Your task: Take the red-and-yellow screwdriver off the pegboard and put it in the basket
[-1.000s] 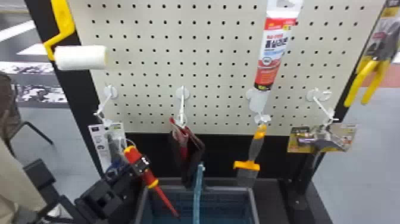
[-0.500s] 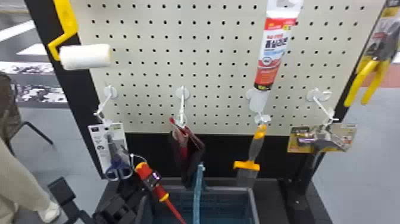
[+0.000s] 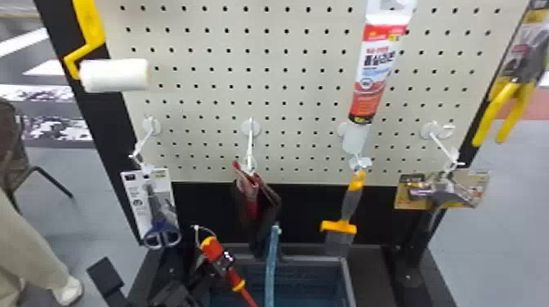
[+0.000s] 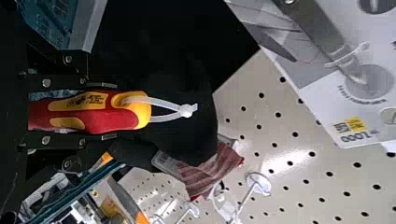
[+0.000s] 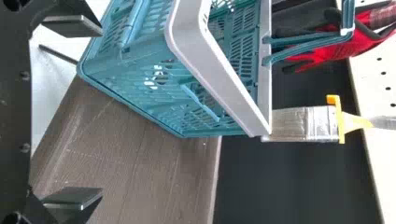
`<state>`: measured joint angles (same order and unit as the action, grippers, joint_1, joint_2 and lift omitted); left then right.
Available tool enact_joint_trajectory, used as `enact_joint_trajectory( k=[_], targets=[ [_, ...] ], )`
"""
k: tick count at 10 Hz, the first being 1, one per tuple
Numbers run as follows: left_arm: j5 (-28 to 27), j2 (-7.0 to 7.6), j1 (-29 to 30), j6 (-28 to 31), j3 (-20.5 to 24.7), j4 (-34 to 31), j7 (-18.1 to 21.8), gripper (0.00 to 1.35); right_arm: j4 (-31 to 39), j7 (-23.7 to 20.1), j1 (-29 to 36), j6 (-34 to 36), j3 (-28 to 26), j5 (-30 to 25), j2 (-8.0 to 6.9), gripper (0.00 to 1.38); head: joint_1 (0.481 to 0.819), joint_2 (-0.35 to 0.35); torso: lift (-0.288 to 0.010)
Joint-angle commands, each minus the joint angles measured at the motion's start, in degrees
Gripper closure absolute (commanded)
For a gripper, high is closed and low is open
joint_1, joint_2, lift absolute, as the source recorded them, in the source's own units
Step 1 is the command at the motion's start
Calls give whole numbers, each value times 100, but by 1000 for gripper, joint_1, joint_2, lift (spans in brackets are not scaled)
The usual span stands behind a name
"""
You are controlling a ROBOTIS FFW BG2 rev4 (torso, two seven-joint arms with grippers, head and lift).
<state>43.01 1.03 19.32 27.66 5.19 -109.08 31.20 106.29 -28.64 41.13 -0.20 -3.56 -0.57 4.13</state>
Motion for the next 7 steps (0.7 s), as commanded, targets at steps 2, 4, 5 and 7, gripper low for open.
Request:
enact_joint_trajectory(
  k=[2,4,5,7],
  targets=[
    [-162,-33,113,-138,-229,16,-18,1012,-32,-1,-12,-15,-5,13,0,96,549,0,-100],
    [-162,-118,187,-173,-440,86,-62,1012,-32,-1,-12,-15,4,13,0,96,549,0,-100],
    [-153,-118,126,-59,-511,100,-53,1012,-47,-1,-12,-24,-5,21,0,96,549,0,-100],
    [-126,-50,39,-41,-678,114,-53,1013,-61,-1,-24,-24,-5,30,0,96,549,0,-100]
  ],
)
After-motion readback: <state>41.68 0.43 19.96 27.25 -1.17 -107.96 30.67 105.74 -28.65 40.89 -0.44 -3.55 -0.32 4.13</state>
